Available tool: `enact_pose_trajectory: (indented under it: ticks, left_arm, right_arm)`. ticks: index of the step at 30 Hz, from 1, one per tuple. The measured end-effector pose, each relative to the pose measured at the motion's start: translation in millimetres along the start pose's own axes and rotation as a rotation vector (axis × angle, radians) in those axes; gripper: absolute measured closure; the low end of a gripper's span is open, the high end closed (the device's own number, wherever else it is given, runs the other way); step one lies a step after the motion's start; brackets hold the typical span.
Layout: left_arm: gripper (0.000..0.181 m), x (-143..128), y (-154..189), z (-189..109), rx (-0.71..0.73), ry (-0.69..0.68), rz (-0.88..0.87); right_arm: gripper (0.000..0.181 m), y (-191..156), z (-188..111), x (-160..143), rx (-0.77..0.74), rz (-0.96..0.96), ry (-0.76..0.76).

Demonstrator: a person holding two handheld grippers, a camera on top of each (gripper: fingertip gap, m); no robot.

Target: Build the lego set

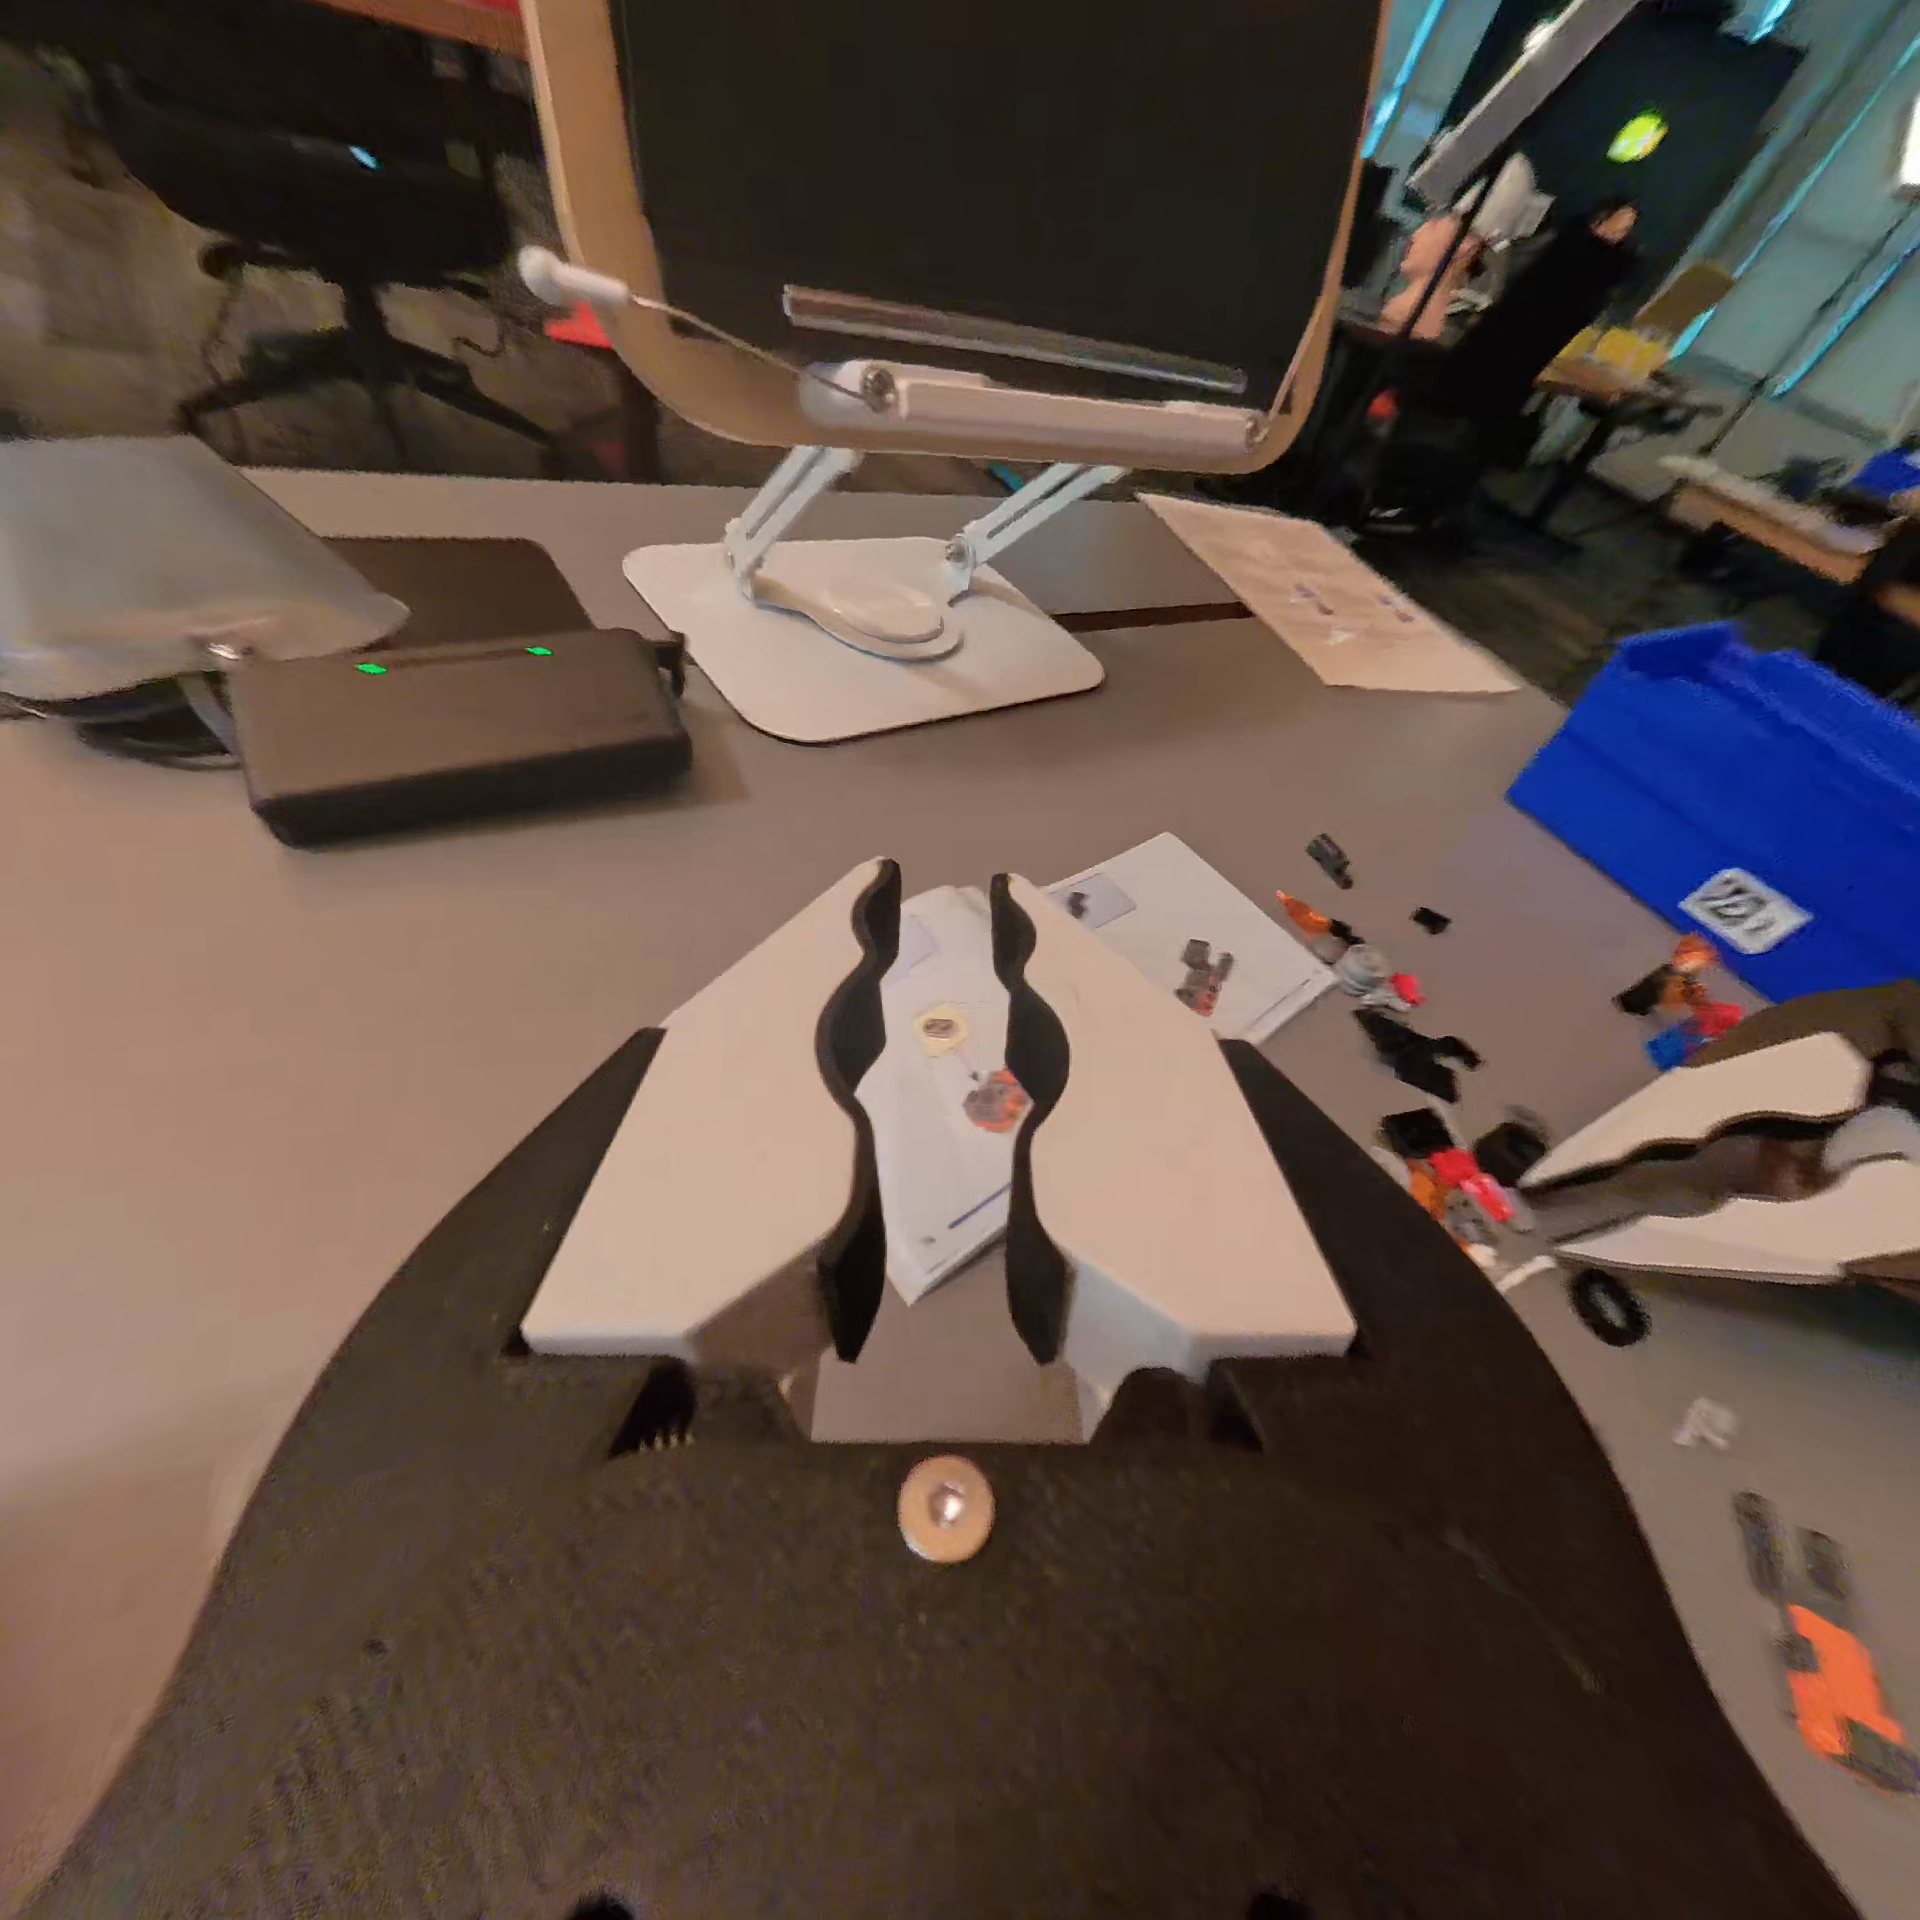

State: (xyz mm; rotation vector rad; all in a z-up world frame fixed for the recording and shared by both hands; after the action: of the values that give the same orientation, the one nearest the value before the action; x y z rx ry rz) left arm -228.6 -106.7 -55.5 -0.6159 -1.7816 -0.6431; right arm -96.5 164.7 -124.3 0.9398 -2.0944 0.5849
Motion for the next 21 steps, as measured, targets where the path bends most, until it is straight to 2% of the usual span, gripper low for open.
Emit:
enact_pose_trajectory:
  ticks: [1, 4, 11, 21]
  left_arm:
    - [0.164, -2, 1, 2, -0.041, -0.001, -0.033]
    - [0.163, -4, 5, 7, -0.111, -0.007, -0.076]
    - [0.163, -4, 11, 10, -0.088, -0.034, 0.002]
    - [0.163, -14, 18, 21, -0.170, -0.084, -0.032]
  right_arm:
    - [0.166, 0, -1, 0, 0.004, 0.003, 0.007]
    - [0.166, 2, -1, -1, 0.001, 0.010, 0.001]
    - [0.166, 3, 0, -2, -0.012, 0.020, -0.014]
    - [0.173, 9, -5, -5, -0.027, 0.039, -0.016]
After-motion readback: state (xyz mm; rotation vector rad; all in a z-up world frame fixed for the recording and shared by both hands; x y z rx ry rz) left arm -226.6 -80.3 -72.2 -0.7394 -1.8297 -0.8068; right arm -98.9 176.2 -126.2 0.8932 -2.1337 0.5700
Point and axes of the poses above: each gripper's, where its closed fingertips meet, z out along the fingers, x out of its top, y = z × x across the jaws, the point moved 8 cm from there along -z, back along the fingers, and after that the axes turned 9 degrees about z, right-handed, at the moved point
